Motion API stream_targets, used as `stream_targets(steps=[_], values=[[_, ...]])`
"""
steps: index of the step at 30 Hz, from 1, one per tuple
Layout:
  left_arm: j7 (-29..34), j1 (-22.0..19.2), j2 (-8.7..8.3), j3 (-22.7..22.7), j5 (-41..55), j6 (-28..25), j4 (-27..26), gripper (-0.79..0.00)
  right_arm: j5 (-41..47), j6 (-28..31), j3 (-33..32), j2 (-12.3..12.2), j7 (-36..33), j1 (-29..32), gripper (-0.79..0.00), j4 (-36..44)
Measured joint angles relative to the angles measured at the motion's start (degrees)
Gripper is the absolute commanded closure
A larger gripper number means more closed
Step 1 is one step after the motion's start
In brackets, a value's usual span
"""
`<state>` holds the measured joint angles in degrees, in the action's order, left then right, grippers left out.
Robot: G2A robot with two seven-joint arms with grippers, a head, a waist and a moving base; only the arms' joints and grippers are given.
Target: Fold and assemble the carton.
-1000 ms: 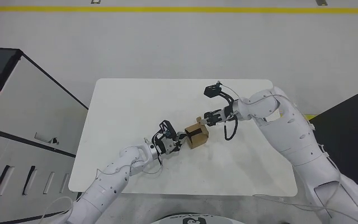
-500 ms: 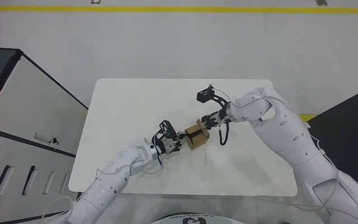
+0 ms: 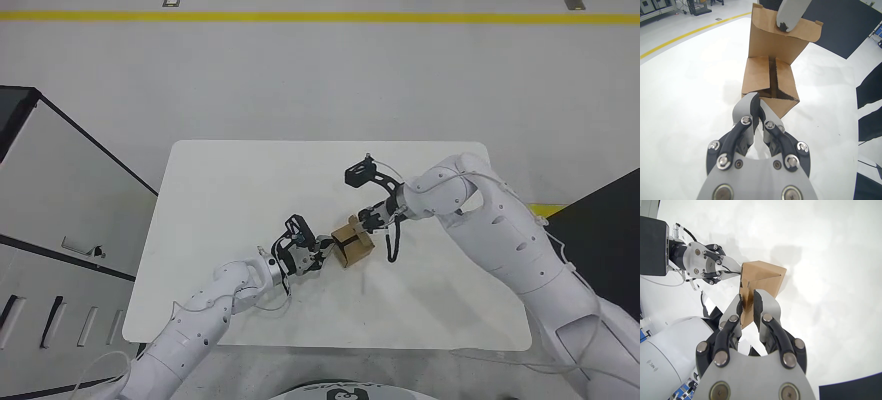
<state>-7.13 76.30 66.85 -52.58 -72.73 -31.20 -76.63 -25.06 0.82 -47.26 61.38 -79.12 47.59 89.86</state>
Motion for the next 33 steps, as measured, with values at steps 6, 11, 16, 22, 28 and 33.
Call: stream_targets(steps=[6, 11, 16, 22, 28, 33], values=[[0.0, 0.0, 0.0, 0.0, 0.0, 0.0, 0.0, 0.0, 0.3, -0.2, -1.0, -0.4, -0.4, 0.7, -0.046, 0.6], [0.0, 0.0, 0.0, 0.0, 0.0, 0.0, 0.0, 0.0, 0.6, -0.2, -1.9, -0.8, -0.9, 1.5, -0.135, 1.4], [0.0, 0.0, 0.0, 0.0, 0.0, 0.0, 0.0, 0.0, 0.5, -0.1, -2.6, -1.1, -1.5, 2.3, -0.145, 2.2], [0.0, 0.0, 0.0, 0.0, 0.0, 0.0, 0.0, 0.0, 0.4, -0.2, -3.6, -1.7, -2.2, 3.3, -0.08, 3.6], [0.0, 0.0, 0.0, 0.0, 0.0, 0.0, 0.0, 0.0, 0.2, -0.6, -5.0, -2.2, -2.2, 4.5, -0.071, 4.9], [0.0, 0.0, 0.0, 0.0, 0.0, 0.0, 0.0, 0.0, 0.1, -0.2, -5.0, -2.4, -2.2, 4.9, -0.003, 5.5]])
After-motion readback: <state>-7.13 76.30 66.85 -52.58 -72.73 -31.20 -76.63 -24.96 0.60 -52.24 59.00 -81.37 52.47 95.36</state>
